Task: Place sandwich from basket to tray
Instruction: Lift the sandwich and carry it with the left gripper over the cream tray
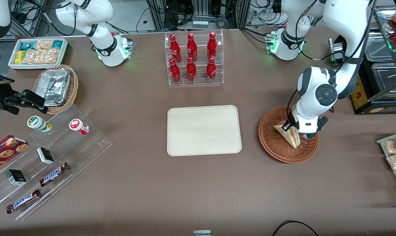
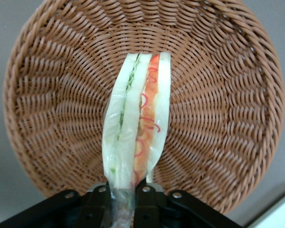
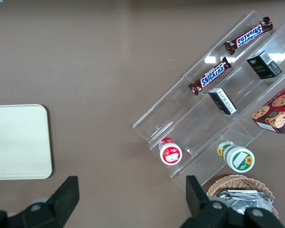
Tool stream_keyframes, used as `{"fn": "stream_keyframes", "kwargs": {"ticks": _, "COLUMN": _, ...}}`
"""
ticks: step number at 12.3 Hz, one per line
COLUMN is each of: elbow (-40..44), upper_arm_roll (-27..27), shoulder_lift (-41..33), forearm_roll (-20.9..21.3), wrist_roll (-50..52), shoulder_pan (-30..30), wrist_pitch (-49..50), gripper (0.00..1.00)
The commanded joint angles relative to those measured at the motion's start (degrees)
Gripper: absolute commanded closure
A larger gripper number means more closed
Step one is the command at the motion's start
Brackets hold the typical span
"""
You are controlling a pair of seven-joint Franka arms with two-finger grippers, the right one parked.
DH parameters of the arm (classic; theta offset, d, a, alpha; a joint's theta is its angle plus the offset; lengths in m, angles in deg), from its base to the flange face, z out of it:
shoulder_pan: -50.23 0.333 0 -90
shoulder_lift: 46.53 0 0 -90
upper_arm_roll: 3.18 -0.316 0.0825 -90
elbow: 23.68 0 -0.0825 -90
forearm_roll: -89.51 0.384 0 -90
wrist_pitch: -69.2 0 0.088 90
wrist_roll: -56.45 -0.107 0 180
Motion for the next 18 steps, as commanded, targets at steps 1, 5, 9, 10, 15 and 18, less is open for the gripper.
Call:
{"fn": "stream_keyframes", "kwargs": {"ticks": 1, "elbow": 6.36, "upper_arm_roll": -0.05, "shoulder_lift": -1.60, "forearm_roll": -0.55, "wrist_roll": -3.35, "shoulder_pan": -2.56, "wrist_pitch": 11.37, "gripper": 0.93}}
{"fn": "stream_keyframes", "kwargs": {"ticks": 5, "elbow": 9.97, "upper_arm_roll": -0.05, "shoulder_lift": -0.47, "forearm_roll": -0.37, "wrist_roll": -10.12, "shoulder_pan": -9.94, "wrist_pitch": 16.07, "gripper": 0.95}}
{"fn": "stream_keyframes", "kwargs": {"ticks": 9, "elbow": 15.16, "upper_arm_roll": -0.05, "shoulder_lift": 3.58, "forearm_roll": -0.89, "wrist_roll": -8.02, "shoulder_pan": -18.46, "wrist_pitch": 16.07, "gripper": 0.97}}
{"fn": "stream_keyframes", "kwargs": {"ticks": 10, "elbow": 16.30, "upper_arm_roll": -0.05, "shoulder_lift": 4.46, "forearm_roll": -0.98, "wrist_roll": -6.10, "shoulder_pan": -20.14, "wrist_pitch": 15.64, "gripper": 0.97}}
{"fn": "stream_keyframes", "kwargs": {"ticks": 15, "elbow": 28.41, "upper_arm_roll": -0.05, "shoulder_lift": 14.81, "forearm_roll": -0.90, "wrist_roll": 6.47, "shoulder_pan": -29.19, "wrist_pitch": 15.37, "gripper": 0.99}}
{"fn": "stream_keyframes", "kwargs": {"ticks": 18, "elbow": 33.44, "upper_arm_roll": -0.05, "shoulder_lift": 20.44, "forearm_roll": -0.99, "wrist_roll": 11.05, "shoulder_pan": -32.01, "wrist_pitch": 11.96, "gripper": 0.99}}
